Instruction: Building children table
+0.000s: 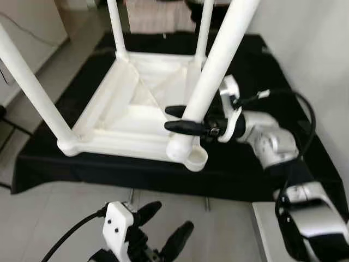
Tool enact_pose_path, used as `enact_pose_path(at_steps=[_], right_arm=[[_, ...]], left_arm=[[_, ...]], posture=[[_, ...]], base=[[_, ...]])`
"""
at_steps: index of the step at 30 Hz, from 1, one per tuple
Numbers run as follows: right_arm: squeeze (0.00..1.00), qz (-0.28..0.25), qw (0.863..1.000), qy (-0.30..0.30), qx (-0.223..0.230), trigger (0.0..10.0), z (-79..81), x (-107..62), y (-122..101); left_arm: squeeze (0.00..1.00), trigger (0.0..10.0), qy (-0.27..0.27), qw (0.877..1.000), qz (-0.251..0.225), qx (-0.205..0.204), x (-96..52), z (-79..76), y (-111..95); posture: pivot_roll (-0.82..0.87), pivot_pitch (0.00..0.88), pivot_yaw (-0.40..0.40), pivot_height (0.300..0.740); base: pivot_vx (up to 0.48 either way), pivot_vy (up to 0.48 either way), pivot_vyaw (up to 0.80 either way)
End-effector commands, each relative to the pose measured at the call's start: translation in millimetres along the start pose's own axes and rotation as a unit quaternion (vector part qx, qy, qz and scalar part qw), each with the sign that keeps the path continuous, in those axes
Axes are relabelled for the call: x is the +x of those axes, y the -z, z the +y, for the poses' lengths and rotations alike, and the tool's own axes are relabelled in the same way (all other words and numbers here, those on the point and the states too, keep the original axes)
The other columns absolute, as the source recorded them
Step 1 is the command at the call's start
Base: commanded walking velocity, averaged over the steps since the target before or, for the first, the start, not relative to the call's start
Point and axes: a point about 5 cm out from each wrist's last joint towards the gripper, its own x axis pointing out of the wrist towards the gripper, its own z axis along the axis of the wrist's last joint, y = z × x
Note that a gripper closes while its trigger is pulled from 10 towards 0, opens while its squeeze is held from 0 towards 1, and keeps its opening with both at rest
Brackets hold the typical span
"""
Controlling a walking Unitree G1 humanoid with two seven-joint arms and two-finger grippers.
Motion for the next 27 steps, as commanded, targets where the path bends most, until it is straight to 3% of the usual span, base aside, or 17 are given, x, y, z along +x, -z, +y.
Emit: enact_pose_path(at_steps=[1, 12, 27], right_arm=[[0.00, 0.020, 0.999, -0.032, -0.015, 10.0, 3.5, -1.3, -3], [0.00, 0.052, 0.995, -0.081, -0.031, 10.0, 0.5, -3.3, -12], [0.00, 0.091, 0.994, -0.053, -0.040, 10.0, -14.7, 1.0, -9]], left_arm=[[0.00, 10.0, 0.021, 1.000, 0.012, -0.015, -5.0, -7.7, -1], [0.00, 10.0, 0.046, 0.998, 0.030, -0.037, -15.2, -25.5, -6], [0.00, 10.0, 0.044, 0.997, 0.031, -0.046, -18.3, -32.4, -11]], posture=[[0.08, 0.341, -0.005, 0.740], [0.08, 0.382, 0.008, 0.740], [0.07, 0.413, -0.001, 0.740]], base=[[0.000, 0.000, 0.00], [0.000, 0.000, 0.00], [0.000, 0.000, 0.00]])
